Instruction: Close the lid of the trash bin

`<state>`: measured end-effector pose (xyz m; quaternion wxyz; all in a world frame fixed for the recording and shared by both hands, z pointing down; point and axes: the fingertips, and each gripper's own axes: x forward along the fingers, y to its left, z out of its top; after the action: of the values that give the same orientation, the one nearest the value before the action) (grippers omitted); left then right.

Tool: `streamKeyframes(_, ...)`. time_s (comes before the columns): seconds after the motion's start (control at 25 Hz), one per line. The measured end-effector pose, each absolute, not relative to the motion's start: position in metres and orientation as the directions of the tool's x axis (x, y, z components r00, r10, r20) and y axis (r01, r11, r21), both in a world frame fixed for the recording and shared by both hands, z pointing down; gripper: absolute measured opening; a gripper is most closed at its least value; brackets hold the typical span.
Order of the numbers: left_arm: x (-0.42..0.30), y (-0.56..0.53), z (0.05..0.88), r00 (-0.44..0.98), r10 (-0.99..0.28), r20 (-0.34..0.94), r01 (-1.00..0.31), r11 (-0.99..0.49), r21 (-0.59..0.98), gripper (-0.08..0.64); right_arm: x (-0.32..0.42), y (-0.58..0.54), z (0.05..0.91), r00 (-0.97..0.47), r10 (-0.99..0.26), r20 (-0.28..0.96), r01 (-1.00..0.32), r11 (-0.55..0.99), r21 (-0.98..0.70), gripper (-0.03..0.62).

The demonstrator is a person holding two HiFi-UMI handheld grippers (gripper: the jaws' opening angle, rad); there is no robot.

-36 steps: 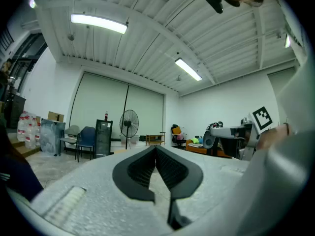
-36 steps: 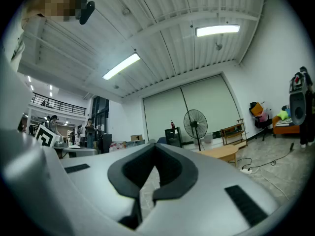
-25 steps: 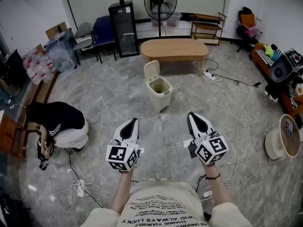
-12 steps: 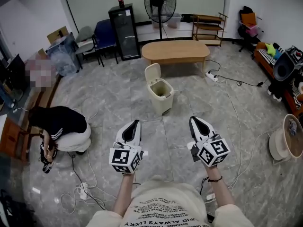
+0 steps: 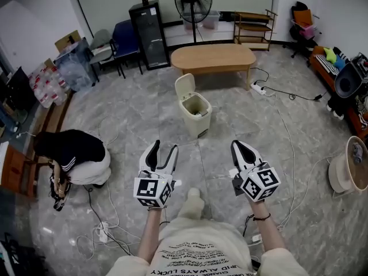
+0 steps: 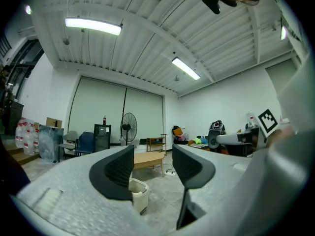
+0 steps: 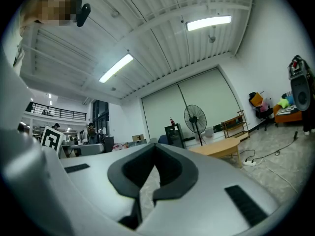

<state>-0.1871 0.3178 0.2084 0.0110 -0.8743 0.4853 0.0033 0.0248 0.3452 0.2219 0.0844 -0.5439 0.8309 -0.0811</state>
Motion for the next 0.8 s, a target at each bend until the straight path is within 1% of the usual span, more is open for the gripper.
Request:
streamKeyframes(0.24,-0.188,0.285,0.223,0.547,-0.837,-0.004,-0.837,-0.547,0.030,0.232,0.022,0.308,0.230,-0.402,-0.915,-0.034,-0.885,0.398,-0.241,0.005)
streamKeyframes(0.36,-0.194,0.259,0.230,0.515,-0.857,-0.013,-0.857,-0.515,0.026,0.235,0.019,0.282,0.239,-0.413,-0.910,-0.021,-0.880,0.405,-0.250,0.005)
streamKeyframes(0.4,-0.195,0.249,0.233,0.508,-0.862,-0.011,-0.861,-0.508,0.027,0.246,0.019,0.272,0.241,-0.416,-0.909,-0.015,-0.878,0.407,-0.252,0.005)
streamKeyframes(0.52,-0.196,0.214,0.239,0.505,-0.863,0.007,-0.862,-0.505,0.043,0.269,0.018,0.238,0.246,-0.422,-0.907,-0.001,-0.875,0.408,-0.260,0.005)
streamKeyframes(0.8,-0.200,0.142,0.255,0.512,-0.857,0.057,-0.859,-0.510,0.054,0.272,0.009,0.163,0.254,-0.424,-0.905,0.028,-0.873,0.401,-0.277,0.005)
